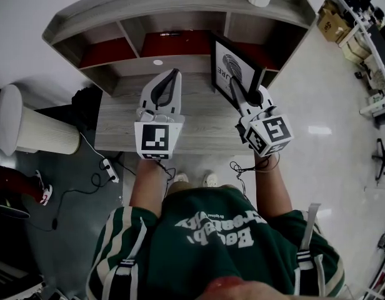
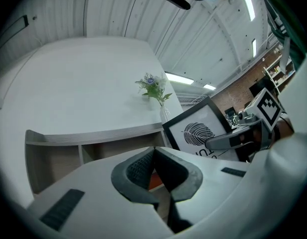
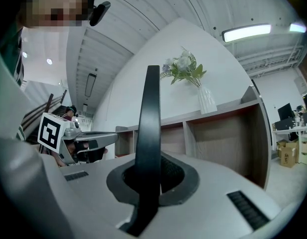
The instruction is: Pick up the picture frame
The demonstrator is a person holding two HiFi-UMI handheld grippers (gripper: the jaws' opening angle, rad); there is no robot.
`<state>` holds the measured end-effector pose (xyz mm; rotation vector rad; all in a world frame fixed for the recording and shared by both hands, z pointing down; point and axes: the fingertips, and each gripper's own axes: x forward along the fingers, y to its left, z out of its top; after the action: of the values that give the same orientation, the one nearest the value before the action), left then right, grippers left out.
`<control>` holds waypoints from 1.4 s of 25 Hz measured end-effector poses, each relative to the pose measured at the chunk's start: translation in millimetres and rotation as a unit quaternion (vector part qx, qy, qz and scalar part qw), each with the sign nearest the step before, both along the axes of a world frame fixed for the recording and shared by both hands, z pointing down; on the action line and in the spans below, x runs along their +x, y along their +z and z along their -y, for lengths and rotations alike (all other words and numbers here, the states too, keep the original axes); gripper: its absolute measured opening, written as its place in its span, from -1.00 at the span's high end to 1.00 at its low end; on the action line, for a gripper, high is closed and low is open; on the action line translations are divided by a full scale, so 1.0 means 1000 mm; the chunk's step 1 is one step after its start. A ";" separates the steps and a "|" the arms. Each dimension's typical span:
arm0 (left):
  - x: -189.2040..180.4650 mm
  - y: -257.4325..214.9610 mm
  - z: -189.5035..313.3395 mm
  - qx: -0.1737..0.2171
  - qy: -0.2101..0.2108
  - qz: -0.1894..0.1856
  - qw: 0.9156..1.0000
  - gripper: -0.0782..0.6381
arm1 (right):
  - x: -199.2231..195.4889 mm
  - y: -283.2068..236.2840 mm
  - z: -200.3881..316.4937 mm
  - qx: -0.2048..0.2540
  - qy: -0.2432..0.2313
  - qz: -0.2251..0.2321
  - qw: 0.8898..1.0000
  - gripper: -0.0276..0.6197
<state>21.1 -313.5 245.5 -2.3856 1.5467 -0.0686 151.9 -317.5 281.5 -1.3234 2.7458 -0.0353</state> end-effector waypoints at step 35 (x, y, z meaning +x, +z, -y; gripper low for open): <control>-0.078 -0.026 0.019 0.008 0.050 -0.018 0.999 0.73 | -0.082 -0.029 0.014 0.026 0.052 -0.005 0.998 0.80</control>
<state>-56.5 -332.3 219.2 -2.4600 1.4356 0.0068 69.8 -331.1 252.4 -1.4530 2.6629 0.0507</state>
